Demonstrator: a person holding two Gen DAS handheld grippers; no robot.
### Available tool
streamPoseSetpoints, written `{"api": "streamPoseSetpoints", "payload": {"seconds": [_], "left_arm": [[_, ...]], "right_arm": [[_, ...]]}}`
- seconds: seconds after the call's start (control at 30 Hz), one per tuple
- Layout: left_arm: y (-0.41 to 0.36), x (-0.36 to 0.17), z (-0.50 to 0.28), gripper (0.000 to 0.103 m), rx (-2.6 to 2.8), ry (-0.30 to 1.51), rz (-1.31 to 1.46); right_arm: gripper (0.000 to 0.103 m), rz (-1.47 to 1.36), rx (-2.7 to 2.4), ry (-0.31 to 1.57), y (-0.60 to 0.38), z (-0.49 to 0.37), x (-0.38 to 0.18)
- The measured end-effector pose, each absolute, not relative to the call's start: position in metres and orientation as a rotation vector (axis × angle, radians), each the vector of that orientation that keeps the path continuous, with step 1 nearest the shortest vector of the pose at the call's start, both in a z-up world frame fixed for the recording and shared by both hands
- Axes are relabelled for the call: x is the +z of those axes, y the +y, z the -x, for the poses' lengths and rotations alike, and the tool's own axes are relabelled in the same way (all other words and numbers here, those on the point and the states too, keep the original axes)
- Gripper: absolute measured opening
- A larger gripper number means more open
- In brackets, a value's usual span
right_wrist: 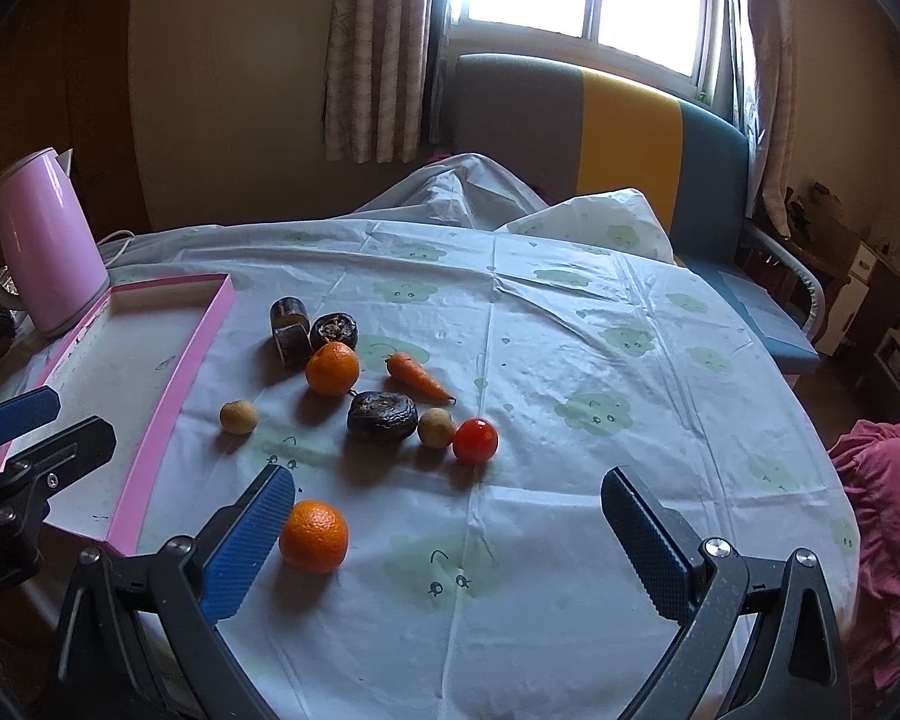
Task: Organize fruits
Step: 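Move both open grippers toward the fruits beside the pink tray, then grasp the mandarin orange with the left gripper while the right gripper grasps the red cherry tomato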
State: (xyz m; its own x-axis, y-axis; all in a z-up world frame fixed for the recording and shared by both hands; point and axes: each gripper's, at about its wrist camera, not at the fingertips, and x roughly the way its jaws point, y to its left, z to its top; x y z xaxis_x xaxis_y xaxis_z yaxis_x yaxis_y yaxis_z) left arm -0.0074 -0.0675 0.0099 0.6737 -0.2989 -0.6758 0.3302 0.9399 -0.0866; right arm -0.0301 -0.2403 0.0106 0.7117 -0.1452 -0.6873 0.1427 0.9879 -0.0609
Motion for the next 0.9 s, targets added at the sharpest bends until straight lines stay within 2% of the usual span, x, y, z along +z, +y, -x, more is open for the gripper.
{"api": "streamPoseSetpoints", "payload": {"seconds": [0.27, 0.43, 0.6, 0.7, 0.9], "left_arm": [[-0.086, -0.001, 0.007, 0.067, -0.426, 0.800, -0.084], [-0.099, -0.012, 0.001, 0.059, -0.472, 0.840, -0.103], [-0.117, -0.023, -0.007, 0.058, -0.534, 0.876, -0.114], [-0.131, -0.029, -0.010, 0.051, -0.574, 0.894, -0.142], [-0.153, -0.042, -0.008, 0.050, -0.626, 0.920, -0.191]], "right_arm": [[0.102, -0.011, -0.186, 0.793, -0.253, 0.027, -0.002], [0.093, -0.032, -0.210, 0.818, -0.270, 0.023, -0.010], [0.071, -0.078, -0.252, 0.844, -0.294, 0.019, -0.017], [0.059, -0.106, -0.259, 0.864, -0.305, 0.017, -0.021], [0.058, -0.137, -0.245, 0.869, -0.313, 0.016, -0.023]]}}
